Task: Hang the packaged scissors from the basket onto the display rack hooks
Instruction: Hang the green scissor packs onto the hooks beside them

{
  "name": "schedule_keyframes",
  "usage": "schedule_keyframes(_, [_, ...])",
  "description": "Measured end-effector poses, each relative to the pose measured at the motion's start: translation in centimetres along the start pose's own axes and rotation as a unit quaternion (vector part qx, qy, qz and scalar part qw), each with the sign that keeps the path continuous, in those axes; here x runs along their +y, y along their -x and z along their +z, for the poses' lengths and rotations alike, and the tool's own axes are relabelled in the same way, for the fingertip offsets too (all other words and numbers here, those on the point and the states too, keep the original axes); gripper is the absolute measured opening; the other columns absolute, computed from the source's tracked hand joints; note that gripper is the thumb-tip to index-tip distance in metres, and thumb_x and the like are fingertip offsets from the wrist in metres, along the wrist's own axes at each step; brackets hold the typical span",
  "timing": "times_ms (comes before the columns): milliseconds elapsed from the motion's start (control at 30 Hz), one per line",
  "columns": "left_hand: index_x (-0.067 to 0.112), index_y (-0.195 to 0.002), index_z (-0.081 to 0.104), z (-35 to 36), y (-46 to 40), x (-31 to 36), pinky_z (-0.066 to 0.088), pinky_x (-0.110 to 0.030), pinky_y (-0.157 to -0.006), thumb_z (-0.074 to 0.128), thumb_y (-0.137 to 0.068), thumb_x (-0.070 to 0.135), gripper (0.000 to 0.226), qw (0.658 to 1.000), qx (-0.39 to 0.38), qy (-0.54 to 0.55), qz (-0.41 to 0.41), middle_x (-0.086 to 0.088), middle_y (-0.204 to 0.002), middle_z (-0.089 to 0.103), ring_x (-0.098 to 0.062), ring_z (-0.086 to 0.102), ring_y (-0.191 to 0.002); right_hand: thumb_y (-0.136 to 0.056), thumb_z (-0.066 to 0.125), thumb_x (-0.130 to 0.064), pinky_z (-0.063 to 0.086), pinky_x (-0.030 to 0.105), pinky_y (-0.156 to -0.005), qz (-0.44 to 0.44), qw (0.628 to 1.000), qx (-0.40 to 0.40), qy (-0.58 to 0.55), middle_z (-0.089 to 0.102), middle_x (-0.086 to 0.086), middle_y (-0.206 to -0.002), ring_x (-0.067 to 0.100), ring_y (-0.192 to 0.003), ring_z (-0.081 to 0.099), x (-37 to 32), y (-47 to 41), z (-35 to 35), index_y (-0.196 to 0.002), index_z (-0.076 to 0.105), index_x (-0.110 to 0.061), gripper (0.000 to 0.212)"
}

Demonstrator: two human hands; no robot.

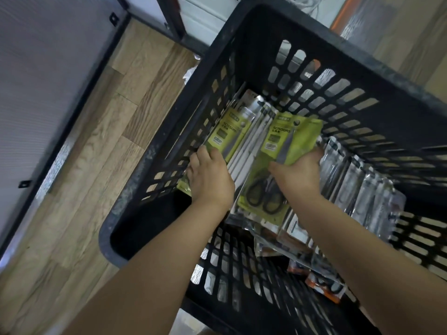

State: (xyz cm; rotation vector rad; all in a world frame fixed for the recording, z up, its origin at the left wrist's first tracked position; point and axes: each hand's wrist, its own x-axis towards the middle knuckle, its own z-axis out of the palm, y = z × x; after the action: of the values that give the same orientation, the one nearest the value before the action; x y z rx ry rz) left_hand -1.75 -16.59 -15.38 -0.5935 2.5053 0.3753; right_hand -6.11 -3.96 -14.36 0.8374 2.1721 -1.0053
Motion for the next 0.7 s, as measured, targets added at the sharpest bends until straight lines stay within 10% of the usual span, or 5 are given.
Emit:
schedule_keyframes(200, [0.001, -0.133, 0.031, -0.3, -0.5, 1.7, 0.034, -0.033, -0.095, 0.053, -0.086, 0.009, 0.053, 0.998, -0.019, 0.017, -0.053, -0.016, -0.138, 0.026, -0.030, 0.036, -0.121, -0.086, 0.066, -0.018, 0.039, 0.026, -0.048, 0.009, 0.998, -0.057, -0.023, 0.046, 0.006, -0.090, 0.009, -0.057, 0.043, 0.2, -0.2, -0.8, -0.147, 0.003, -0.008, 0.088])
schedule_keyframes(433, [-0.005, -0.141, 0.020, -0.2, -1.3, 2.7, 0.033, -0.035, -0.098, 0.061, -0.081, 0.022, 0.077, 0.995, -0.034, -0.011, -0.089, -0.018, -0.134, 0.028, -0.032, 0.037, -0.119, -0.086, 0.065, -0.016, 0.037, 0.026, -0.048, 0.006, 0.998, -0.060, -0.025, 0.028, -0.001, -0.074, 0.004, -0.053, 0.037, 0.3, -0.3, -1.1, -0.144, 0.010, -0.007, 0.080])
schedule_keyframes(700, [-0.002, -0.135, 0.025, -0.2, -2.6, 3.1, 0.034, -0.038, -0.101, 0.061, -0.082, 0.025, 0.070, 0.982, -0.049, 0.062, -0.174, -0.018, -0.138, 0.035, -0.032, 0.038, -0.125, -0.082, 0.068, -0.017, 0.034, 0.019, -0.044, 0.006, 0.998, -0.057, -0.030, 0.043, 0.004, -0.109, 0.003, -0.057, 0.040, 0.5, -0.7, -1.0, -0.136, 0.020, -0.008, 0.073])
